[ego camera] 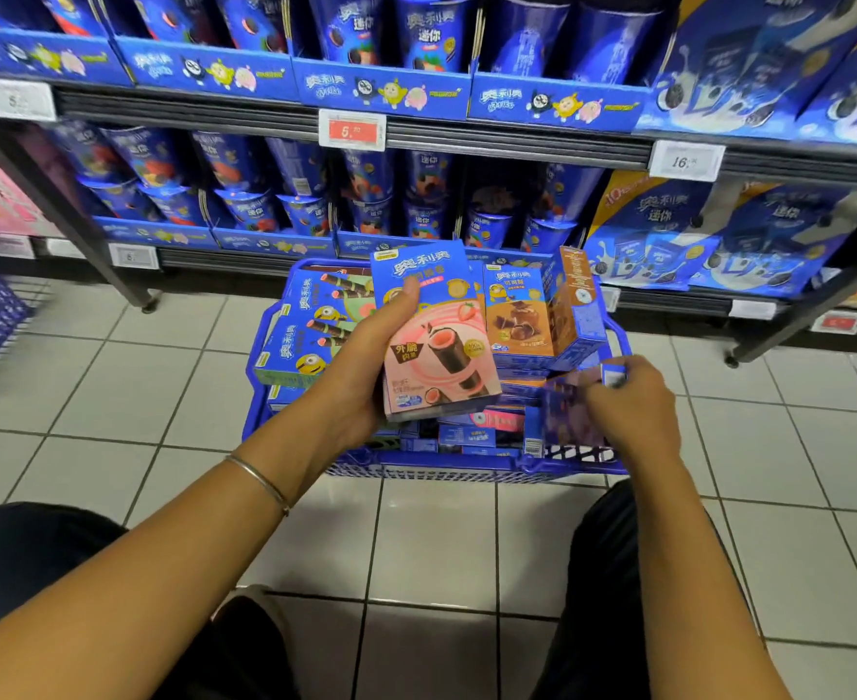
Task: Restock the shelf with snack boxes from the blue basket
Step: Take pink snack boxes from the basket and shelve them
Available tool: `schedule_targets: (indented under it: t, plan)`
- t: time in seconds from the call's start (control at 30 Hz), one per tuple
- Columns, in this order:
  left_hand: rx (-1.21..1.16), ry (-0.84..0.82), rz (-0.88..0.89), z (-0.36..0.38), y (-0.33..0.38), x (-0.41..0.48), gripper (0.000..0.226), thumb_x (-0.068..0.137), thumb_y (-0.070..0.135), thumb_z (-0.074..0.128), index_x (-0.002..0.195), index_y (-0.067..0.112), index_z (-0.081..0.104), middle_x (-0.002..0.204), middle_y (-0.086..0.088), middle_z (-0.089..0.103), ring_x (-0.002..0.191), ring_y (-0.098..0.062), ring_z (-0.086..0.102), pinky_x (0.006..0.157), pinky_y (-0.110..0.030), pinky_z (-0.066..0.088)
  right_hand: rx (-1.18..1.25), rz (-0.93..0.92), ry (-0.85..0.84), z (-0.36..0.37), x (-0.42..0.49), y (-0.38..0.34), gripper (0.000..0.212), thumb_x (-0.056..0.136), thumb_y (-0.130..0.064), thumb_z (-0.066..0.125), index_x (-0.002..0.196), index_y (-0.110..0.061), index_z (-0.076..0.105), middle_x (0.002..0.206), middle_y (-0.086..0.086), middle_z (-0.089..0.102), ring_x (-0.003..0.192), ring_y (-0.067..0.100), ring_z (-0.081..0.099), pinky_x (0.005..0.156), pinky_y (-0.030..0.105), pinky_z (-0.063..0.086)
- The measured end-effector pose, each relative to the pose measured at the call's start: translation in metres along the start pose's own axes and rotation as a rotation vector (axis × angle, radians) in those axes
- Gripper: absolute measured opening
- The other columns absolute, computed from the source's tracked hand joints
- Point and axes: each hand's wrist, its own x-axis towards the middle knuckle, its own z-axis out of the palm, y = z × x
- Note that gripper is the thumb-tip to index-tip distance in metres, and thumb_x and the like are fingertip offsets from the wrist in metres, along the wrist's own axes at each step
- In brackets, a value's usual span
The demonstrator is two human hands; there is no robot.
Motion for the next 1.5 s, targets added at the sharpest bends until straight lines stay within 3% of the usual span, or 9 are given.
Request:
schedule_targets:
  t: [0.2, 0.33, 0.47, 0.6, 0.77, 0.9, 1.0, 1.17, 1.5]
  plan:
    - [-0.022, 0.036, 0.029, -0.002, -0.003, 0.004, 0.050, 0.098, 0.068, 0.056, 0.105, 0.029, 0.086, 0.116, -0.009, 0.080, 0.102, -0.032, 0.080, 0.074, -0.045, 0.065, 0.897, 0.026, -0.006, -0.046, -0.013, -0.056, 0.015, 0.075, -0.012, 0.066, 0.090, -0.014, 0.067, 0.079, 0.002, 0.072, 0.070, 0.019, 0.072, 0.063, 0.034, 0.057]
    - [-0.056, 0.049, 0.054, -0.004, -0.003, 0.005, 0.056, 0.099, 0.071, 0.050, 0.099, 0.030, 0.087, 0.111, -0.006, 0.082, 0.096, -0.028, 0.081, 0.070, -0.041, 0.065, 1.236, 0.005, -0.291, -0.050, -0.028, -0.089, 0.023, 0.088, 0.002, 0.054, 0.111, 0.000, 0.056, 0.104, 0.022, 0.061, 0.097, 0.034, 0.063, 0.082, 0.045, 0.052]
    - [-0.095, 0.032, 0.093, 0.000, -0.001, 0.000, 0.057, 0.089, 0.075, 0.054, 0.104, 0.031, 0.086, 0.116, -0.009, 0.081, 0.100, -0.032, 0.080, 0.071, -0.045, 0.065, 1.096, -0.098, -0.432, -0.025, -0.054, -0.115, 0.037, 0.086, 0.006, 0.054, 0.122, 0.011, 0.054, 0.096, 0.022, 0.063, 0.082, 0.033, 0.063, 0.075, 0.043, 0.049]
    - [-0.136, 0.053, 0.190, 0.000, -0.001, 0.000, 0.066, 0.094, 0.075, 0.051, 0.132, 0.025, 0.074, 0.134, -0.015, 0.073, 0.115, -0.040, 0.074, 0.083, -0.053, 0.064, 0.875, -0.138, -0.511, 0.002, -0.069, -0.123, 0.048, 0.069, -0.013, 0.064, 0.116, -0.005, 0.063, 0.089, 0.009, 0.068, 0.080, 0.026, 0.064, 0.074, 0.040, 0.048]
    - [0.098, 0.352, 0.412, -0.005, 0.005, 0.003, 0.090, 0.077, 0.084, 0.060, 0.144, 0.025, 0.056, 0.127, 0.003, 0.076, 0.111, -0.022, 0.076, 0.101, -0.059, 0.058, 0.781, -0.157, -0.652, 0.024, -0.066, -0.116, 0.053, 0.069, -0.031, 0.077, 0.117, -0.014, 0.061, 0.103, 0.015, 0.072, 0.092, 0.036, 0.069, 0.081, 0.051, 0.054]
    - [0.330, 0.521, 0.564, -0.015, 0.006, 0.005, 0.104, 0.068, 0.098, 0.058, 0.151, 0.037, 0.041, 0.119, 0.027, 0.072, 0.114, -0.006, 0.071, 0.105, -0.050, 0.054, 0.812, -0.235, -0.735, 0.039, -0.058, -0.110, 0.020, 0.081, -0.024, 0.072, 0.099, -0.016, 0.068, 0.086, 0.008, 0.071, 0.079, 0.022, 0.068, 0.077, 0.041, 0.052]
    - [0.430, 0.559, 0.610, -0.025, 0.009, 0.006, 0.132, 0.064, 0.100, 0.059, 0.163, 0.022, 0.021, 0.129, 0.024, 0.069, 0.125, -0.009, 0.066, 0.109, -0.049, 0.051, 0.799, -0.259, -0.778, 0.047, -0.053, -0.103, 0.007, 0.085, -0.022, 0.068, 0.080, -0.026, 0.068, 0.075, 0.002, 0.068, 0.069, 0.017, 0.064, 0.066, 0.026, 0.049]
    - [0.464, 0.558, 0.588, -0.023, 0.029, -0.008, 0.116, 0.074, 0.091, 0.062, 0.159, 0.017, 0.032, 0.142, 0.003, 0.064, 0.129, -0.017, 0.065, 0.108, -0.051, 0.052, 0.824, -0.152, -0.802, 0.038, -0.065, -0.131, 0.011, 0.086, -0.011, 0.068, 0.080, -0.021, 0.067, 0.073, 0.005, 0.067, 0.065, 0.017, 0.065, 0.061, 0.024, 0.050]
    - [0.473, 0.544, 0.431, 0.027, 0.187, -0.161, 0.063, 0.081, 0.073, 0.060, 0.135, 0.046, 0.044, 0.120, 0.028, 0.069, 0.112, 0.000, 0.069, 0.096, -0.037, 0.055, 0.738, 0.076, -0.844, -0.101, -0.159, -0.280, 0.028, 0.066, -0.028, 0.082, 0.090, -0.023, 0.071, 0.088, 0.013, 0.068, 0.085, 0.031, 0.063, 0.083, 0.048, 0.046]
